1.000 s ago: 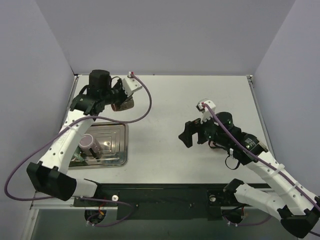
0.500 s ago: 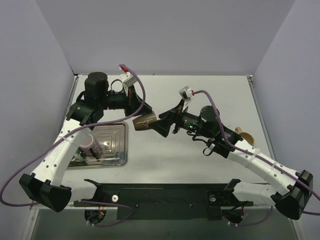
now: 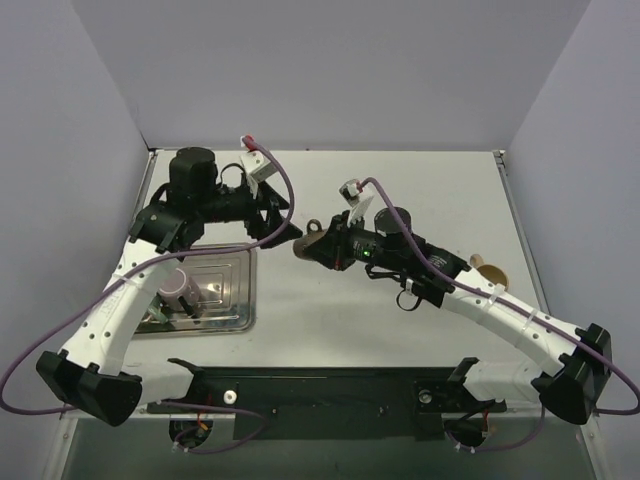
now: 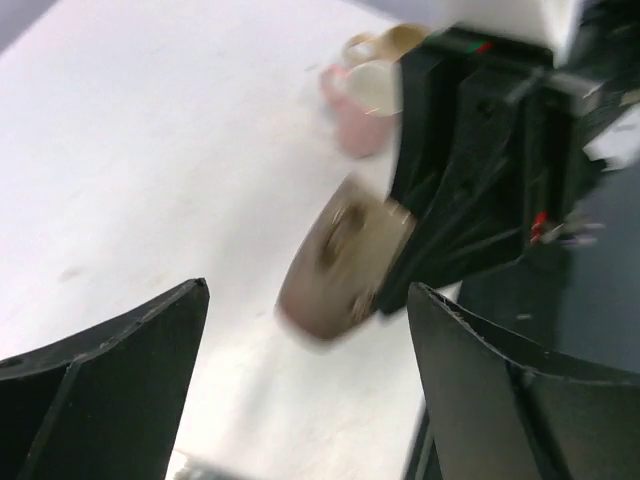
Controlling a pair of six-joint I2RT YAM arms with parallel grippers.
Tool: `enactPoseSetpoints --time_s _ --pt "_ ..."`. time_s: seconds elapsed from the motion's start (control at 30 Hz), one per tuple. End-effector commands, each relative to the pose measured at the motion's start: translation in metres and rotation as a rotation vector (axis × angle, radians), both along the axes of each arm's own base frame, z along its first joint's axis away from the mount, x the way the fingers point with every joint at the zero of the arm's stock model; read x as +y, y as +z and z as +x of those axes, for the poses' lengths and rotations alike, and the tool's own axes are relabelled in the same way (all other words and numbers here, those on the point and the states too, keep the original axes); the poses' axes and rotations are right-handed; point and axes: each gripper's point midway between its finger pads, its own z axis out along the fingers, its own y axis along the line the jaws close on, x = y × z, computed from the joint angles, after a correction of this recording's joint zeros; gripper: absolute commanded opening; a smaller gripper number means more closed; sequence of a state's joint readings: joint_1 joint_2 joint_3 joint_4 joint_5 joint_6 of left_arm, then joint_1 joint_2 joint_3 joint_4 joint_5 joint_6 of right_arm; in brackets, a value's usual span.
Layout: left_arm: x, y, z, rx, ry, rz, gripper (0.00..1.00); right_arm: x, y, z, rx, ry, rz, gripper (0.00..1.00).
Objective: Turn the mug right side up
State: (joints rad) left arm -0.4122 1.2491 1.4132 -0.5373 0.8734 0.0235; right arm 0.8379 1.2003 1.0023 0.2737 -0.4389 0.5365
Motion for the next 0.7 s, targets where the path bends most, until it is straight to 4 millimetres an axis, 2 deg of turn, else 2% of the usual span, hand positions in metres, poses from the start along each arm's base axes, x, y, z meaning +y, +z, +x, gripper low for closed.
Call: enactPoseSetpoints --time_s 0.0,0.03,0.07,0.1,0.13,0.17,0.2,0.23,0.27,0.3,0.4,0.5,0.63,0.67 --pt "0.078 -0.041 0.038 -0.213 0.279 0.449 0.91 -0.102 -0.070 0.057 -0.045 -0.456 -0.546 0.00" --pt "0.091 -0.054 0.039 -0.272 0.251 0.553 0.91 -0.121 -0.087 0.060 -0.028 -0.512 -0.644 0.00" --pt "0.113 -0.073 0.038 -0.264 0.266 0.683 0.91 -0.131 -0.102 0.065 -0.003 -0.530 -0.701 0.00" --pt "0.128 -0.097 0.030 -0.265 0.212 0.795 0.91 -0.140 -0.118 0.063 0.032 -0.531 -0.752 0.00" --pt "0.146 -0.107 0.031 -0.282 0.217 0.903 0.92 -0.150 -0.133 0.069 0.078 -0.551 -0.788 0.00" --pt "0.160 -0.131 0.018 -0.271 0.135 1.004 0.92 -0.154 -0.146 0.067 0.121 -0.535 -0.798 0.00" --pt "0.176 -0.141 0.015 -0.266 0.126 1.093 0.92 -0.162 -0.162 0.072 0.172 -0.551 -0.825 0.00" --pt "0.187 -0.161 0.002 -0.246 0.049 1.161 0.92 -0.163 -0.173 0.071 0.205 -0.537 -0.839 0.00" --pt "0.198 -0.168 -0.003 -0.235 0.033 1.223 0.92 -0.169 -0.185 0.074 0.236 -0.540 -0.865 0.00" --pt "0.207 -0.183 -0.016 -0.218 -0.039 1.270 0.91 -0.171 -0.192 0.074 0.250 -0.538 -0.887 0.00" --pt "0.224 -0.202 -0.031 -0.234 -0.131 1.353 0.90 -0.171 -0.212 0.078 0.297 -0.523 -0.950 0.00" --pt "0.237 -0.215 -0.045 -0.274 -0.253 1.407 0.89 -0.180 -0.221 0.080 0.321 -0.538 -1.040 0.00" --pt "0.256 -0.231 -0.047 -0.275 -0.342 1.510 0.84 -0.187 -0.230 0.077 0.340 -0.531 -1.097 0.00" --pt "0.266 -0.234 -0.046 -0.283 -0.382 1.570 0.83 -0.188 -0.231 0.076 0.344 -0.530 -1.104 0.07"
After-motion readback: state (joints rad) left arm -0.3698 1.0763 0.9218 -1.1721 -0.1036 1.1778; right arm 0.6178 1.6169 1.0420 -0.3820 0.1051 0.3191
